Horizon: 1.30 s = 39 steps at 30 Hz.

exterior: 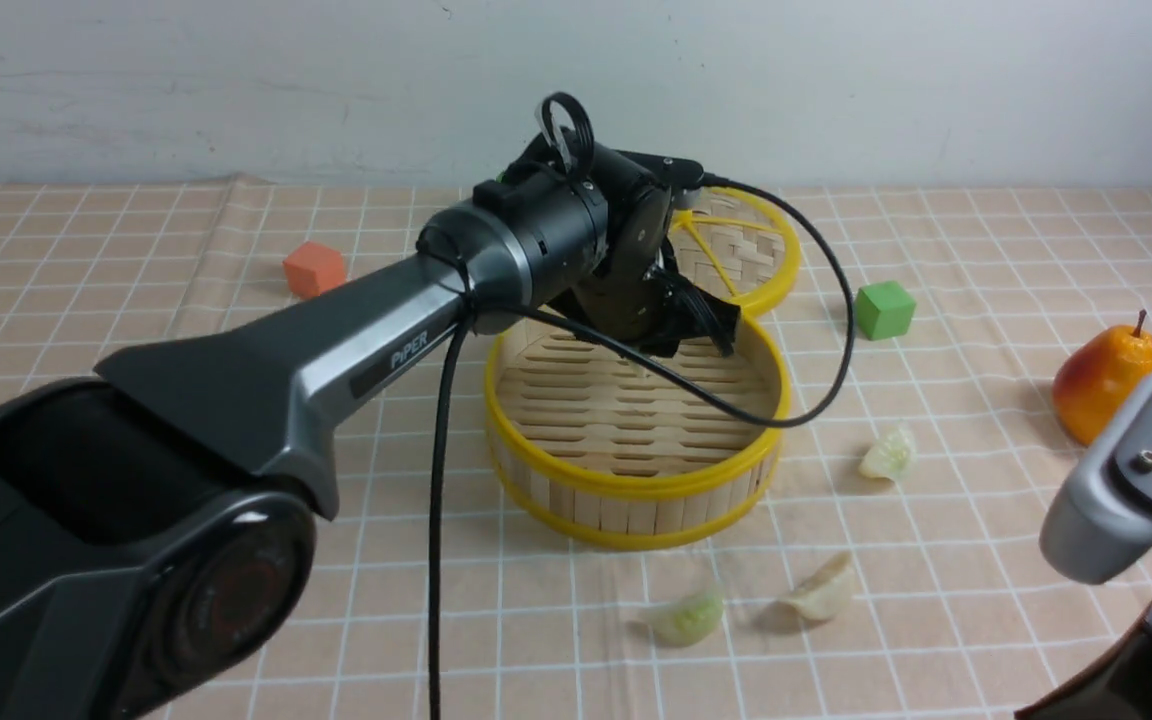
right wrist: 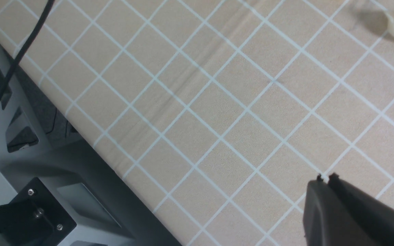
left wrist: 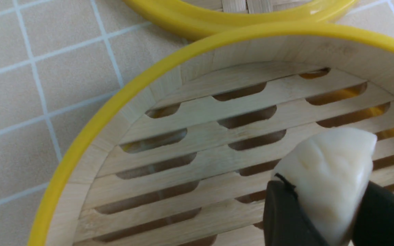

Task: Put the dumplings into the steamer on the table with the brown tablecloth.
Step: 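Place the dumpling into the bamboo steamer basket with the left gripper, then reach for and grasp a dumpling on the table with the left gripper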

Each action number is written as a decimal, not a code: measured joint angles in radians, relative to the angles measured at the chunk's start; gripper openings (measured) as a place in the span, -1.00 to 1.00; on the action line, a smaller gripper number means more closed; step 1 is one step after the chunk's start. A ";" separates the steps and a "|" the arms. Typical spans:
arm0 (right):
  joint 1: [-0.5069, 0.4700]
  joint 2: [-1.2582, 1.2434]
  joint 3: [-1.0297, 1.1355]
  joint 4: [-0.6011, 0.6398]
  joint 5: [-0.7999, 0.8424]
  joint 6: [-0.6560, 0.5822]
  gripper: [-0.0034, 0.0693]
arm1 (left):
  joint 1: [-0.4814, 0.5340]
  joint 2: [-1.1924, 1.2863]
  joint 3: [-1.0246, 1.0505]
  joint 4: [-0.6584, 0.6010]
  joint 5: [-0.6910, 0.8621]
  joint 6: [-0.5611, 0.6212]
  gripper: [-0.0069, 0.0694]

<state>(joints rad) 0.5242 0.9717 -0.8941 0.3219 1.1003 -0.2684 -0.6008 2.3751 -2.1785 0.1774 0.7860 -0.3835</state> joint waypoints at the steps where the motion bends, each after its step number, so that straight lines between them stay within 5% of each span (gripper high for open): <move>1: 0.000 0.000 0.000 -0.005 0.008 0.000 -0.87 | 0.000 0.016 -0.002 0.000 0.001 -0.001 -0.18; 12: 0.000 -0.023 0.000 -0.060 0.009 0.004 -0.84 | -0.003 -0.046 -0.003 -0.011 0.123 0.077 0.46; 19: 0.001 -0.185 0.000 -0.181 -0.082 0.103 -0.82 | -0.035 -0.222 -0.002 -0.166 0.417 0.331 0.49; 26: 0.001 -0.311 0.000 -0.310 -0.149 0.208 -0.82 | -0.163 -0.302 0.163 -0.258 0.450 0.548 0.49; 39: 0.001 -0.322 0.000 -0.329 -0.109 0.233 -0.81 | -0.243 -0.196 0.345 -0.163 0.288 0.594 0.49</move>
<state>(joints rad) 0.5251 0.6493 -0.8941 -0.0073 0.9911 -0.0357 -0.8434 2.1796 -1.8332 0.0143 1.0736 0.2101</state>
